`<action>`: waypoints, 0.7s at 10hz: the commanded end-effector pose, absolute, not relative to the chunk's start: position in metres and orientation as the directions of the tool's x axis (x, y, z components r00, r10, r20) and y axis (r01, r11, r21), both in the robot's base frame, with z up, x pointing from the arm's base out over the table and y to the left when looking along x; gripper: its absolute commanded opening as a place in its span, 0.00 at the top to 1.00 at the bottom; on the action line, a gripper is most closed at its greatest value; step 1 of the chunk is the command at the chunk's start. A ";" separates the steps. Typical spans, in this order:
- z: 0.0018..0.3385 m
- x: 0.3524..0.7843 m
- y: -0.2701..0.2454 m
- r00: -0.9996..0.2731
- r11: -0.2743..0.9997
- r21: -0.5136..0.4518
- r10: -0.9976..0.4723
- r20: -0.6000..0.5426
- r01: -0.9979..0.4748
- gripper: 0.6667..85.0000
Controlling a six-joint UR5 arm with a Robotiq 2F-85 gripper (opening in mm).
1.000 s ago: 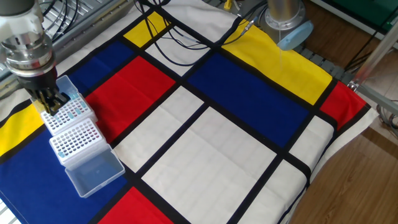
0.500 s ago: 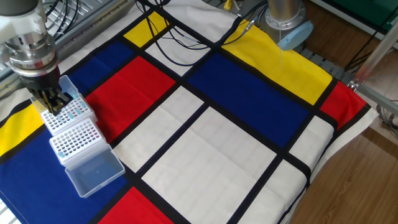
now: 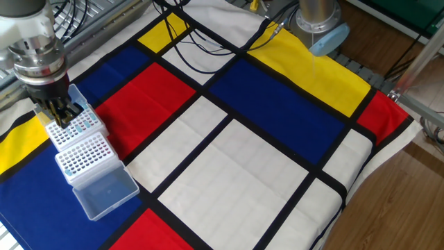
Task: Transfer all medium pipette tips from one holder to another
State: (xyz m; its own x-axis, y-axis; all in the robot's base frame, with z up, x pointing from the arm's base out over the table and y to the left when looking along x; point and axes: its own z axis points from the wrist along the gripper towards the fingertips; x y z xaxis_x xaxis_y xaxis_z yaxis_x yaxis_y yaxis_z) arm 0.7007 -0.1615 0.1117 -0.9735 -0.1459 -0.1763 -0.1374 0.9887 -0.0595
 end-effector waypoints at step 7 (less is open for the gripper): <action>0.097 0.694 -0.166 -0.951 0.963 -0.026 -0.269 -0.152 -0.268 0.74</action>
